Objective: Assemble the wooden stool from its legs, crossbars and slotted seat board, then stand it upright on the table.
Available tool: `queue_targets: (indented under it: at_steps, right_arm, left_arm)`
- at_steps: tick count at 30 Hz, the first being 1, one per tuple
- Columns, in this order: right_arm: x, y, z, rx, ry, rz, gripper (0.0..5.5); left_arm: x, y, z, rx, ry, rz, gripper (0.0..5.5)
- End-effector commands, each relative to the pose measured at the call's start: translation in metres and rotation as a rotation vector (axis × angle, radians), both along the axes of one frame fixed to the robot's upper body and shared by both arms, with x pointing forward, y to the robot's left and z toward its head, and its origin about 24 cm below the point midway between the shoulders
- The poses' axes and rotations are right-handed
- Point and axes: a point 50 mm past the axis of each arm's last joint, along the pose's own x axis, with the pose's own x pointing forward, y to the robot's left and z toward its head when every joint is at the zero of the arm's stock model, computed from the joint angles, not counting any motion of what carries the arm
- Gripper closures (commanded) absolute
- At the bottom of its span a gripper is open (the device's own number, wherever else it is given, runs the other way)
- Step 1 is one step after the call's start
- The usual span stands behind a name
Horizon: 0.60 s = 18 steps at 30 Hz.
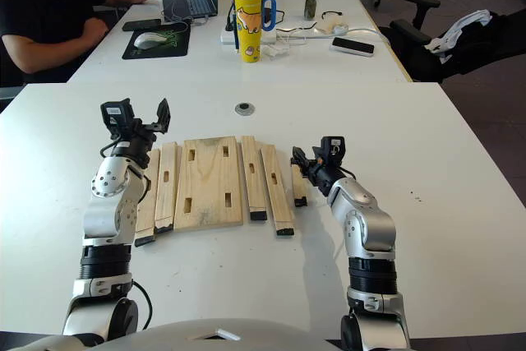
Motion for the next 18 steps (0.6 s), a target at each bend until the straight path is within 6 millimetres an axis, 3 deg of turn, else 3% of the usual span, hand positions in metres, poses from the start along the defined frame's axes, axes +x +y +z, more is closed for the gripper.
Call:
queue_targets:
  at_steps: [1, 11, 18]
  right_arm:
    - [-0.006, 0.004, -0.012, -0.015, 0.075, 0.008, 2.56]
    - [-0.012, 0.002, -0.026, -0.148, 0.161, -0.037, 2.56]
    - [-0.021, 0.011, -0.034, -0.178, 0.232, 0.012, 2.56]
  left_arm:
    - [0.002, -0.002, 0.001, 0.004, -0.008, 0.002, 1.26]
    - [0.001, -0.003, 0.000, -0.003, -0.006, 0.006, 1.26]
    - [0.000, -0.001, -0.001, -0.008, -0.004, 0.017, 1.26]
